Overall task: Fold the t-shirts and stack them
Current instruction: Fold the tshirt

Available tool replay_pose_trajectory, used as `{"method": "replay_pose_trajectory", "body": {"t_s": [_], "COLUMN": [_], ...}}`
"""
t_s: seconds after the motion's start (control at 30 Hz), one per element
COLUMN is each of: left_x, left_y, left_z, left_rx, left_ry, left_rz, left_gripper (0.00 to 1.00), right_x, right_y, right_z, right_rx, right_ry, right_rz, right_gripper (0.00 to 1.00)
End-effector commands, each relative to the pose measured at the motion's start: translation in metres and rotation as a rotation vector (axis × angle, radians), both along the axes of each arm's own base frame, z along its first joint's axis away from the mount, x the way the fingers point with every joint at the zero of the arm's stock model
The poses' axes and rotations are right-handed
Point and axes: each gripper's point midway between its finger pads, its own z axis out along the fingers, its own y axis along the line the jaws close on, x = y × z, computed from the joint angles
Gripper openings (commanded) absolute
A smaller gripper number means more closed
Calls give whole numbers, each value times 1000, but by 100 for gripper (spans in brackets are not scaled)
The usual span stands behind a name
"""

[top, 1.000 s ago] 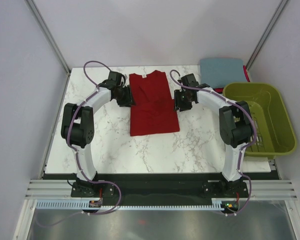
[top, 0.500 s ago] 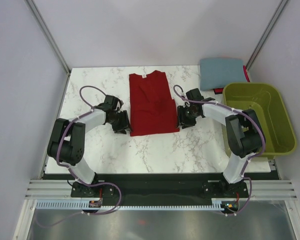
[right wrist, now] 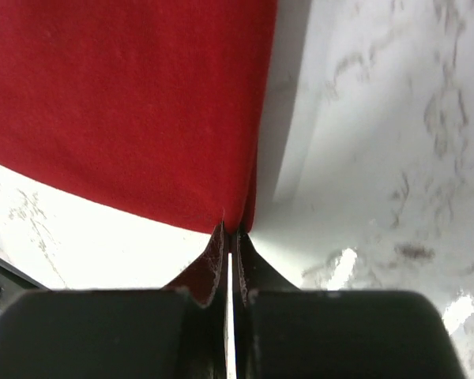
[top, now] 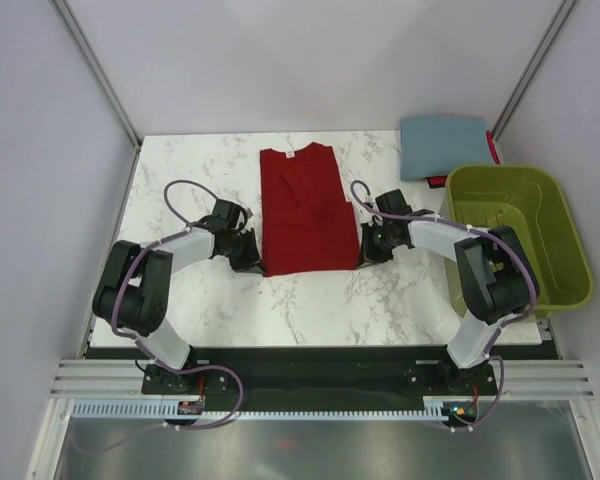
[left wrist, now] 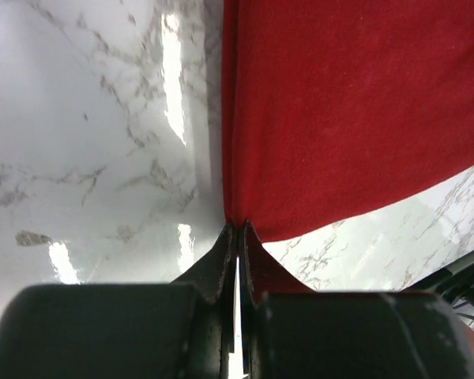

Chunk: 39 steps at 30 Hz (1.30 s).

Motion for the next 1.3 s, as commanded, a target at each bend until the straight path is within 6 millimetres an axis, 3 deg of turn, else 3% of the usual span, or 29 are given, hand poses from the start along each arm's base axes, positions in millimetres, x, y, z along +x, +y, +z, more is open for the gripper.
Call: {"method": "replay_pose_trajectory", "body": {"t_s": [0.0,0.1,0.17,0.3,0.33,0.4,0.43,0.53,0.57,0.63,0.73,0.77,0.83,0.87,0.93,0.97,1.03,1.07,1.1,1.27], "left_x": [-18,-36,-50,-79,-88,-98,-102,-95,-90,-72,-45,-37,-19,-12,5,10,26,31,41,56], "left_y": [-5,-8,-11,-19,-20,-28,-29,-30,-29,-27,-28,-24,-28,-28,-34,-35,-41,-41,-42,-47], "left_z": [7,9,11,14,13,22,24,44,49,64,78,78,76,73,78,68,74,69,72,56], "left_rx": [-22,-27,-30,-30,-33,-68,-78,-94,-82,-49,-25,-10,-16,-6,-10,6,6,19,36,56], "left_ry": [-1,7,9,10,19,11,10,-68,-102,-164,-208,-220,-208,-212,-231,-210,-242,-234,-253,-228], "left_rz": [-5,-14,-19,-29,-35,-54,-62,-72,-79,-72,-86,-87,-108,-130,-151,-168,-181,-183,-175,-204], "left_gripper": [2,2,2,3,7,17,31,46,49,53,54,55,55,55,55,55,55,55,55,52], "right_x": [-18,-39,-50,-91,-99,-117,-121,-130,-127,-124,-101,-84,-67,-49,-29,-14,-2,9,14,33], "right_y": [-10,-21,-24,-33,-28,-30,-29,-34,-34,-35,-40,-34,-34,-30,-36,-31,-31,-27,-29,-29], "right_z": [1,-5,2,-4,1,-6,-2,-3,1,8,29,45,51,64,59,68,56,60,48,37], "right_rx": [-27,-57,-56,-74,-61,-78,-78,-80,-79,-96,-151,-137,-142,-130,-167,-153,-144,-129,-132,-110], "right_ry": [-5,17,-2,42,33,53,39,45,35,27,-41,-85,-108,-150,-152,-178,-140,-154,-124,-109], "right_rz": [-43,-73,-88,-138,-150,-164,-179,-200,-208,-209,-210,-208,-149,-135,-78,-58,-11,-1,6,71], "right_gripper": [0,0,0,1,1,5,6,18,28,32,37,38,39,39,40,41,44,46,47,52]}}
